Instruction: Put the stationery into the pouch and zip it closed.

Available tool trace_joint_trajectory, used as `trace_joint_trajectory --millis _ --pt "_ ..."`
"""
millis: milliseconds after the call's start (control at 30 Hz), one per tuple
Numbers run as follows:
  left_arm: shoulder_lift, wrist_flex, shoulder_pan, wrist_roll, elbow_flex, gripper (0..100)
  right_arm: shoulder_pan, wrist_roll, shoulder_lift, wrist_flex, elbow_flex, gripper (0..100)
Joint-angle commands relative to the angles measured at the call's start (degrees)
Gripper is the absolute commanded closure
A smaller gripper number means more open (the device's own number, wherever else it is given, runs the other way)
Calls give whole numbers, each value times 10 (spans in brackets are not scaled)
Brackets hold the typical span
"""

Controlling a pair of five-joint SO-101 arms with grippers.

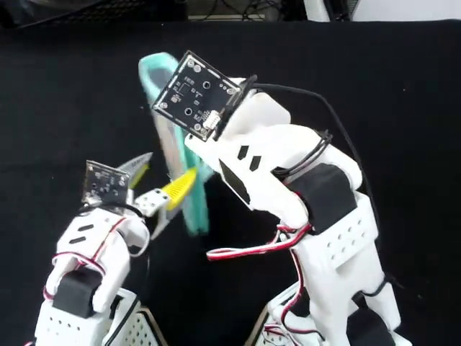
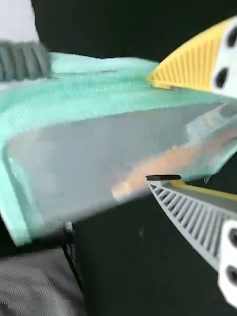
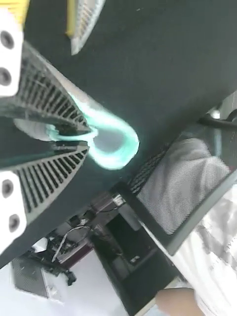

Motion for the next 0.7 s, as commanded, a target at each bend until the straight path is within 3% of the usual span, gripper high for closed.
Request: trace_joint_trajectory --millis 0,267,500,667 --pt "0 12 -44 -8 -14 710 7 5 -6 1 -33 986" --pt "-1 154 -37 -4 -143 710 7 4 0 1 -29 986" --pt "-1 229 74 -4 -240 710 6 1 0 2 -29 986" --pt "0 237 132 -3 -262 711 4 1 0 5 -29 986"
